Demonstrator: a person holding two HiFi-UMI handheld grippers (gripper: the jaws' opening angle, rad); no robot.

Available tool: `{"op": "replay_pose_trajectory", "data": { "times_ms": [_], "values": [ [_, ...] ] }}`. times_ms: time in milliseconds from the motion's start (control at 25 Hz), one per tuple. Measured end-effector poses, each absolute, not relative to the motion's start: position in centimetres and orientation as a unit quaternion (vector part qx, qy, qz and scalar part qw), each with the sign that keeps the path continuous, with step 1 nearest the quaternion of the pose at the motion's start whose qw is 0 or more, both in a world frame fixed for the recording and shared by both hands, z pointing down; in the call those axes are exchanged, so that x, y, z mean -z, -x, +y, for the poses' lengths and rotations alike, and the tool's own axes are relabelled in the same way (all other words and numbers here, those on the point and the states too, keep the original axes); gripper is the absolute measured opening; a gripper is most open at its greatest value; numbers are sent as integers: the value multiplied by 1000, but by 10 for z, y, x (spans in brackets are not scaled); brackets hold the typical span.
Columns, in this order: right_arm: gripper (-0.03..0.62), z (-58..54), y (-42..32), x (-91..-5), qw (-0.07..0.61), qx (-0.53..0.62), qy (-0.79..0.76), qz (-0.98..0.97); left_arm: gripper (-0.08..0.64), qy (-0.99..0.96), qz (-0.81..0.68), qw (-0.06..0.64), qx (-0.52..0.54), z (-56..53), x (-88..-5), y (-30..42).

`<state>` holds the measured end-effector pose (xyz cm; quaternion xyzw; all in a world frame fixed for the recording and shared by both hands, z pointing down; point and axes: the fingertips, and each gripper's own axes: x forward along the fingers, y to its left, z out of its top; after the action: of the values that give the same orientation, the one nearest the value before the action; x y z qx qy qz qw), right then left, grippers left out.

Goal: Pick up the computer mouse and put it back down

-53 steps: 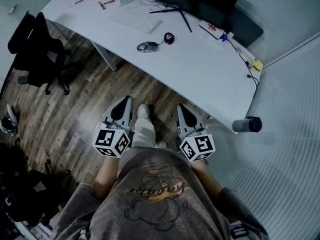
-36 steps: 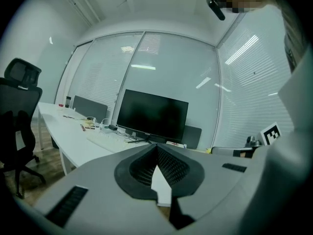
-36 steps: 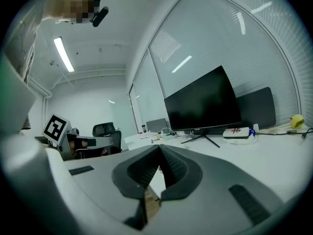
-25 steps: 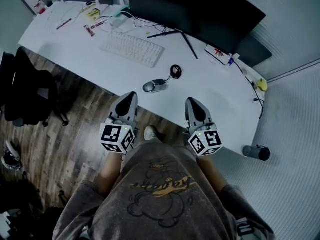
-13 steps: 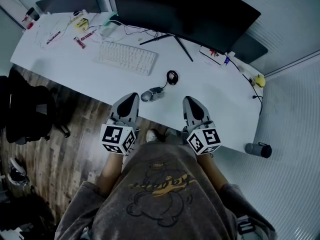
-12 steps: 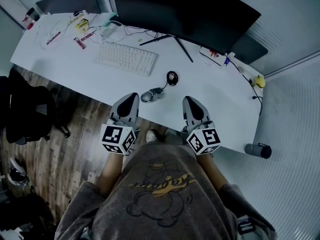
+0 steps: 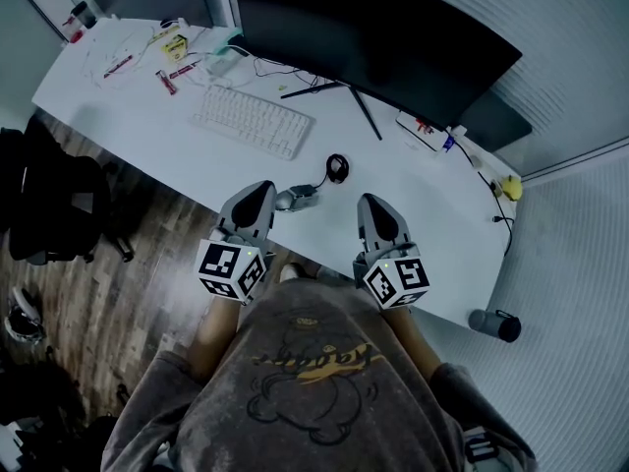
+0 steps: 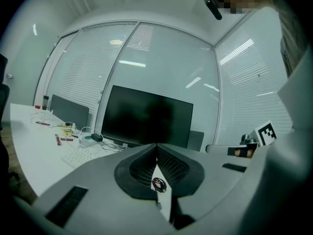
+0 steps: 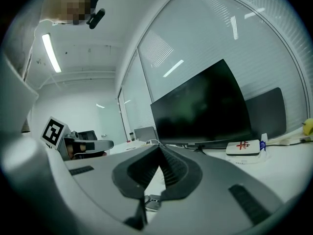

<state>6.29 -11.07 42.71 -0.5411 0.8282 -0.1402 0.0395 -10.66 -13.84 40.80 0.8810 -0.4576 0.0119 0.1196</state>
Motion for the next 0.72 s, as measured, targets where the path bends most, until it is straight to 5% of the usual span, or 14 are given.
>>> {"op": "replay_pose_trajectory", "data": {
  "times_ms": [360, 720],
  "values": [
    [-2, -125, -77, -431, 46, 143, 521, 840, 28, -880, -456, 128, 1, -144, -407, 89],
    [-2, -132, -85, -435, 46, 153, 516, 842, 292, -905, -400, 139, -35, -147, -418, 64]
  ]
}}
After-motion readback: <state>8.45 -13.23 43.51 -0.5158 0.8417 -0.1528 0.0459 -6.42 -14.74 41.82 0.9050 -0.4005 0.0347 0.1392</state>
